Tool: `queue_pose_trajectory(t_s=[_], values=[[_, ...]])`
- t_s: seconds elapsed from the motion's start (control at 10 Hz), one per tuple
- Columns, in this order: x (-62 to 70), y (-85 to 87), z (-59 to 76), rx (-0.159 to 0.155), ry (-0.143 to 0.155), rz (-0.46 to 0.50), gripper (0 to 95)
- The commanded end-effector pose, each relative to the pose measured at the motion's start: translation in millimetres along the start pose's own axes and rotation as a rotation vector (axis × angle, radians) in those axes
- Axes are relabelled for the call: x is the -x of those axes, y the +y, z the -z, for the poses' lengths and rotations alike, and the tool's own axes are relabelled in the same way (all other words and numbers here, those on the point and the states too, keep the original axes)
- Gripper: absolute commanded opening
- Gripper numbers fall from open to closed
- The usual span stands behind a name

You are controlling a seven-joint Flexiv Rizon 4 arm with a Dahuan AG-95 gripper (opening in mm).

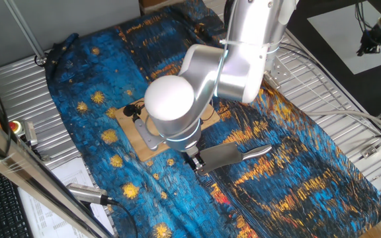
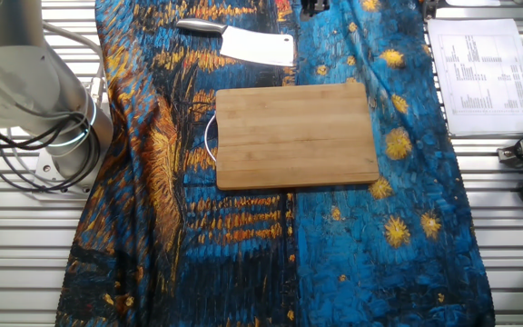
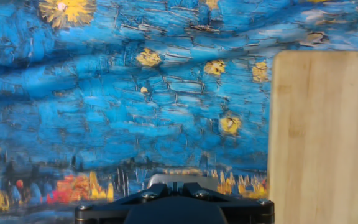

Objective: Put the knife on the cutting board

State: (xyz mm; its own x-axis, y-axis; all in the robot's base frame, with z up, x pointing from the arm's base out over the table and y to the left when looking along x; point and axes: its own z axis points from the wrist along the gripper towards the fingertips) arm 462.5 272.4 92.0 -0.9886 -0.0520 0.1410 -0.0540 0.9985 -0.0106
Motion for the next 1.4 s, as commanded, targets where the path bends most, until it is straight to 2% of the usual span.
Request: queue_pose_trajectory(t_s=[0.1,0.3,0.4,0.7,0.9,1.1,1.4], values=[[15.3,-4.4,4.6,0.005,0.011,0.004,0.0],[37.8,-9.8,10.3,0.008,0.022,0.007,0.0],[39.1,-10.0,10.5,0.010,0.027,0.012,0.0],[19.4,-6.1,2.1,0.009,0.032,0.021,0.0],[6.9,-2.6,-3.0,0.009,0.022,0.028,0.0],[6.9,-2.6,-3.0,0.007,-0.002,0.032,0.0],[6.9,-2.6,-3.0,0.011,0.010,0.013,0.0]])
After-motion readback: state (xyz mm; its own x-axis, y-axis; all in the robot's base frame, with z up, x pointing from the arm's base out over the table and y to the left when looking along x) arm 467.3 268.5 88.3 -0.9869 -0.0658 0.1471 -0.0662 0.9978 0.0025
